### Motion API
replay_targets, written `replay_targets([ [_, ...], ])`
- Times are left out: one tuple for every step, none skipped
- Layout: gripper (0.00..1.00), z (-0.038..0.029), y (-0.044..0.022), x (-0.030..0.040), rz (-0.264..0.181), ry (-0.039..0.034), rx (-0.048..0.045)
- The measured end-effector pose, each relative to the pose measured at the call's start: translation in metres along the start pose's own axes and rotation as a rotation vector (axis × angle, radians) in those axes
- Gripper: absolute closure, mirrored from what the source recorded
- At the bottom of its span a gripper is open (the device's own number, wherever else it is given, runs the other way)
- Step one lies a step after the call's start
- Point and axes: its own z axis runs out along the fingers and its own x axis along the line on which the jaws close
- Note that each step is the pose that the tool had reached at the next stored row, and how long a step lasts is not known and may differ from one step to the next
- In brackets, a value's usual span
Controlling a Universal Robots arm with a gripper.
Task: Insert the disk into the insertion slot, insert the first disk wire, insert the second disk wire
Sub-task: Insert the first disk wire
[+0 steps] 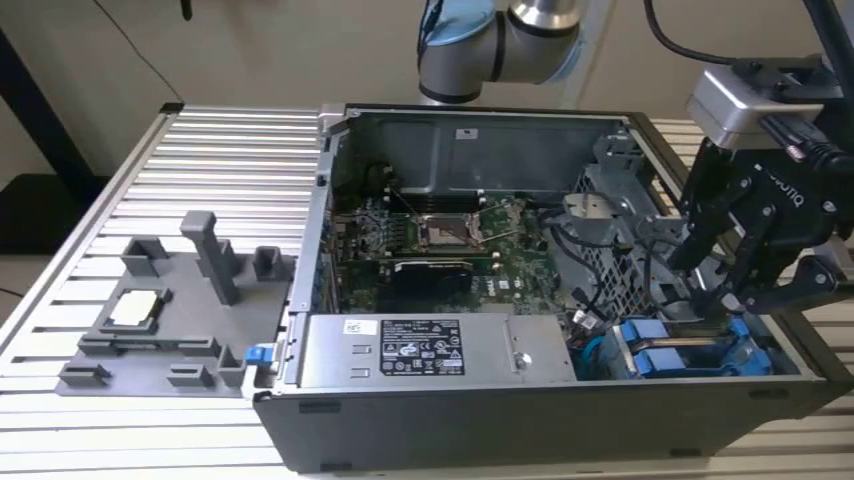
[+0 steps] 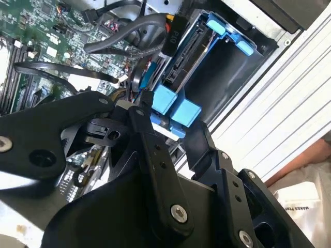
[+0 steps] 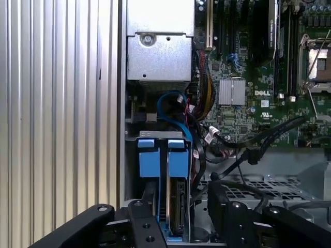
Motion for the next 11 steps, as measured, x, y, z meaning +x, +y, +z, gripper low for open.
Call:
replay_targets([
  [0.47,0.0000,0.0002,0.0000,-0.001,-0.0146,0.0055],
  [0.47,0.0001,0.0003,0.0000,-0.001,-0.0274,0.0115],
  [0.47,0.0000,0.0004,0.0000,-0.002,-0.0364,0.0194],
  [0.47,0.0000,0.0005,0.0000,-0.003,-0.0426,0.0294],
  [0.47,-0.0001,0.0007,0.0000,-0.003,-0.0483,0.0425],
  [0.47,0.0000,0.0009,0.0000,-0.004,-0.0544,0.0561],
  [0.47,0.0001,0.0010,0.0000,-0.005,-0.0626,0.0693],
  [0.47,0.0001,0.0012,0.0000,-0.006,-0.0733,0.0800],
  [0.47,0.0001,0.0012,0.0000,-0.006,-0.0878,0.0901],
  [0.47,0.0001,0.0012,0.0000,-0.007,-0.1046,0.0983],
  [0.47,0.0000,0.0012,0.0000,-0.008,-0.1193,0.1024],
])
